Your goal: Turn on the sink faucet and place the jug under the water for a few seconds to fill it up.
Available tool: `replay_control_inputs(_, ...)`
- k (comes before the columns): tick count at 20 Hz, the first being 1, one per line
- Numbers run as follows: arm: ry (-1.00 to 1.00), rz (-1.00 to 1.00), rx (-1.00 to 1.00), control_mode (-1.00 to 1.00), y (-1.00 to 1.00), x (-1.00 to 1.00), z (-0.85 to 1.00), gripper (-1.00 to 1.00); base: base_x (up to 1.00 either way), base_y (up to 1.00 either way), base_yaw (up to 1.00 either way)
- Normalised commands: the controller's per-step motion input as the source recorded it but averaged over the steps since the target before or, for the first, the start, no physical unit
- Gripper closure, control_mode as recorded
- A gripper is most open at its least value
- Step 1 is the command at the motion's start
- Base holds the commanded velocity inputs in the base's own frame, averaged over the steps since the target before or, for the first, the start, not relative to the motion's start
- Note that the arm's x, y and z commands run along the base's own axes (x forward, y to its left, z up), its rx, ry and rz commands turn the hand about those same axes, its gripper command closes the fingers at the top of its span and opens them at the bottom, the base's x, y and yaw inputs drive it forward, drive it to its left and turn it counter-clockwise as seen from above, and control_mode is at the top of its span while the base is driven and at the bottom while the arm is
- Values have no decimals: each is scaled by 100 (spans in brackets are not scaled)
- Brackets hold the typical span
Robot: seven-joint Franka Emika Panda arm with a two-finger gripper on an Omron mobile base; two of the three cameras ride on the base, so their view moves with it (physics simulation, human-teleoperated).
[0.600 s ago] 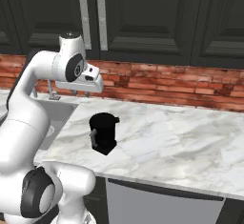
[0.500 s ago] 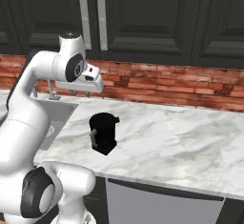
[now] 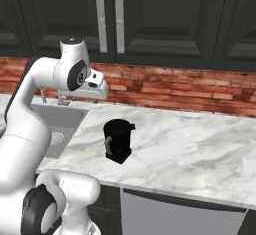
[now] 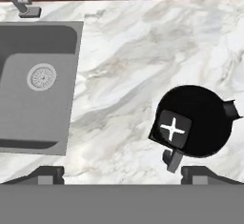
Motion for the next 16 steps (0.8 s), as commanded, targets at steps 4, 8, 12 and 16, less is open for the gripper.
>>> replay_control_inputs(4,0,0,0,100,0,0,0,-100,-1,79,0)
replay_control_inputs(8,0,0,0,100,0,0,0,-100,0,55,0)
replay_control_inputs(12,0,0,0,100,0,0,0,-100,0,22,-3)
replay_control_inputs(16,0,0,0,100,0,0,0,-100,2,24,-1)
